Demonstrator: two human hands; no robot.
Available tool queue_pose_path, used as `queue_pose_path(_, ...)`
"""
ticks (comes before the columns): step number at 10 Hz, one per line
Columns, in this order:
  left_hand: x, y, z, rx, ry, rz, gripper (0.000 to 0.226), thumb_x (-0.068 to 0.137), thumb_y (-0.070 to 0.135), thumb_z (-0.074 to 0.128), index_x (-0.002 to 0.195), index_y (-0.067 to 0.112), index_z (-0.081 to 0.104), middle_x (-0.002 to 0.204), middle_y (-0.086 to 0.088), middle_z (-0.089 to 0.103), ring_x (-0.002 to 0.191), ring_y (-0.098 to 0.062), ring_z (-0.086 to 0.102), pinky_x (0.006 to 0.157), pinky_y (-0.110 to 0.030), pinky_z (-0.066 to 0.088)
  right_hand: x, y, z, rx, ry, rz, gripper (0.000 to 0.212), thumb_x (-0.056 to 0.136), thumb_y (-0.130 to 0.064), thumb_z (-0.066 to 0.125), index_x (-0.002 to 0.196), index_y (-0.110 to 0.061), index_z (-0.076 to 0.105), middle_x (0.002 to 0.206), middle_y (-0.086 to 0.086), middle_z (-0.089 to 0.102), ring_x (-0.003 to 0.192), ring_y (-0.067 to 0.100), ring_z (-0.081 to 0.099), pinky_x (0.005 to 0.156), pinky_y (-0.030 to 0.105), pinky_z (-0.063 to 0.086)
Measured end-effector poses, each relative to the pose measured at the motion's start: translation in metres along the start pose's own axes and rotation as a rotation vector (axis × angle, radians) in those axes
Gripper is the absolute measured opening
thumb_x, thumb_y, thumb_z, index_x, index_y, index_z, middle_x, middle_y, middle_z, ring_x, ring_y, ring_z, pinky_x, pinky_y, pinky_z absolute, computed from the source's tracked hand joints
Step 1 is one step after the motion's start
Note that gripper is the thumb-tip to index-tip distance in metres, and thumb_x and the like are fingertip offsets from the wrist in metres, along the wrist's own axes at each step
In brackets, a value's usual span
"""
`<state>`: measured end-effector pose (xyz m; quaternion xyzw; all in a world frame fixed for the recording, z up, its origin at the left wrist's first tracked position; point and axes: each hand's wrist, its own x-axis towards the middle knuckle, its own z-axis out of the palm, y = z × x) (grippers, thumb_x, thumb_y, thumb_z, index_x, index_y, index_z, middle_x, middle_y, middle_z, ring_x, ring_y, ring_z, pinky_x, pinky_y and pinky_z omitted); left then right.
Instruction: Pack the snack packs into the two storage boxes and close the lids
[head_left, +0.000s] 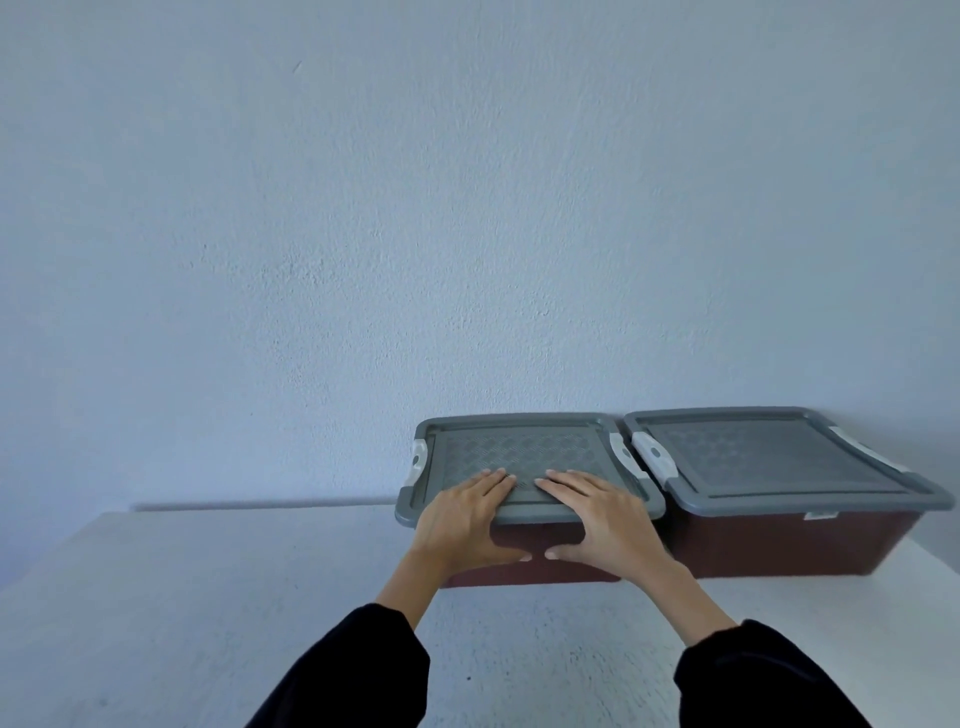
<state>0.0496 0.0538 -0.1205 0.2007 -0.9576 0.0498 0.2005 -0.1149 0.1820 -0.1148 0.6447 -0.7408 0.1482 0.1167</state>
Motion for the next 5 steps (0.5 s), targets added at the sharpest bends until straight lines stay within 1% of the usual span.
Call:
queue_pose_path(1, -0.002, 0.005, -0.003, -0.012, -0.01, -0.029, 0.098, 0.071, 0.069, 0.059, 0.147, 0.021, 0.022, 0.155, 0.005, 0.022, 0.143, -0.01, 0.021, 0.114, -0.025, 0.022, -0.002, 0.001, 0.004, 0.018, 0.027, -0.008, 0.086, 0.067, -0.059, 0.068, 0.141, -0.033, 0.033, 0.148, -0.013, 0.035, 0.137, 0.012, 0.033, 0.11, 0.035, 0.029)
queue_pose_path(2, -0.007, 0.012, -0.006, -0.064, 0.016, -0.068, 0.097, 0.066, 0.072, 0.056, 0.144, 0.022, 0.031, 0.152, 0.004, 0.03, 0.141, -0.013, 0.027, 0.113, -0.027, 0.023, -0.009, -0.001, 0.012, -0.025, 0.126, -0.019, 0.086, 0.055, -0.066, 0.069, 0.131, -0.031, 0.047, 0.134, -0.009, 0.054, 0.12, 0.016, 0.055, 0.095, 0.038, 0.044)
queue_pose_path(3, -0.02, 0.022, -0.003, -0.042, 0.101, -0.074, 0.091, 0.057, 0.08, 0.043, 0.126, 0.022, 0.054, 0.131, 0.004, 0.057, 0.119, -0.015, 0.057, 0.099, -0.03, 0.042, -0.029, -0.006, 0.024, -0.044, 0.217, -0.014, 0.094, 0.05, -0.069, 0.059, 0.134, -0.031, 0.041, 0.129, -0.006, 0.055, 0.116, 0.017, 0.055, 0.104, 0.037, 0.03)
queue_pose_path(4, -0.034, 0.023, 0.005, -0.043, 0.214, -0.076, 0.09, 0.054, 0.079, 0.051, 0.125, 0.022, 0.052, 0.128, 0.009, 0.057, 0.117, -0.012, 0.057, 0.104, -0.029, 0.033, -0.061, -0.004, 0.048, -0.049, 0.446, -0.131, 0.084, 0.068, -0.06, 0.05, 0.143, -0.031, 0.027, 0.143, 0.0, 0.038, 0.131, 0.022, 0.035, 0.106, 0.036, 0.023)
queue_pose_path(5, -0.05, 0.041, 0.025, -0.081, 0.347, -0.094, 0.058, 0.084, 0.063, 0.038, 0.125, 0.024, 0.05, 0.129, 0.003, 0.058, 0.131, -0.011, 0.039, 0.104, -0.034, 0.026, -0.061, -0.012, 0.055, 0.128, 0.533, -0.115, 0.048, 0.078, -0.06, 0.053, 0.124, -0.046, 0.044, 0.142, -0.018, 0.041, 0.138, 0.001, 0.029, 0.09, 0.027, 0.042)
